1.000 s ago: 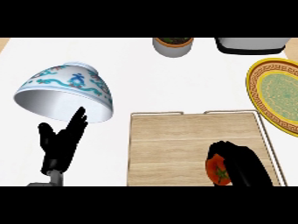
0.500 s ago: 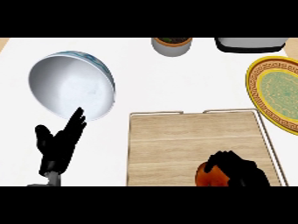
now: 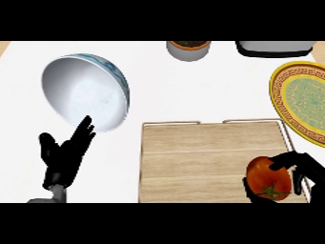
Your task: Pick the tomato from the tray and place it in the plate
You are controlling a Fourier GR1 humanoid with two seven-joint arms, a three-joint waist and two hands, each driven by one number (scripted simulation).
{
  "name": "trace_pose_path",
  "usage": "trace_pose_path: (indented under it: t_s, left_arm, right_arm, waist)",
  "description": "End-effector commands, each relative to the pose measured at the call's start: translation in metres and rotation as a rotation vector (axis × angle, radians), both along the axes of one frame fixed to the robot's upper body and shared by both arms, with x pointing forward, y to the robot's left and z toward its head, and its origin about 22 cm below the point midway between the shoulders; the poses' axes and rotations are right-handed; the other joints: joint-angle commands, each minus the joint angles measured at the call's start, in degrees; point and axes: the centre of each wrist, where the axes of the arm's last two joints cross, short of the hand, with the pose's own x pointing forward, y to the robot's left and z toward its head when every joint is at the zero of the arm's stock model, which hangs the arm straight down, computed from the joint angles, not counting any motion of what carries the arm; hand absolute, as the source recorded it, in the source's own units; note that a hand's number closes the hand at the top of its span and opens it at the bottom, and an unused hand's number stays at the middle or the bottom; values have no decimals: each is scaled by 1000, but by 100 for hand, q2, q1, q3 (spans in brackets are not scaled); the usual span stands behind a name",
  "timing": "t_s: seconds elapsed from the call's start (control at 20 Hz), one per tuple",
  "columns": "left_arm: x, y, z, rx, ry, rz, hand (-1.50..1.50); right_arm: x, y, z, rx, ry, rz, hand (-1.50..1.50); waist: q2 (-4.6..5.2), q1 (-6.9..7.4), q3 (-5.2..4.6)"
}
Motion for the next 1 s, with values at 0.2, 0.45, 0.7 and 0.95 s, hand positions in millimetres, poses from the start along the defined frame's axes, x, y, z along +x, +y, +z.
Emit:
trace_pose_path:
  t_s: [0.2,0.45,0.7,0.95]
  left_arm:
    - [-9,-1,-3,-6,20,4,0]
    - [-3,-16,-16,3,25,-12,0]
    - [7,-8,-10,-11,8,-26,0]
    - [5,-5,-3,-9,2,-40,0]
  right_arm:
    - [45,-88,-9,162,-116,-164,150]
    - [78,-140,-13,105,-166,-224,150]
    - [127,-181,-37,114,-180,-297,150]
    - [158,-215,-48,96,-173,-275,150]
  waist:
    - [25,75,-3]
    - [31,53,-10]
    - [57,129,-6]
    - [66,195,-1]
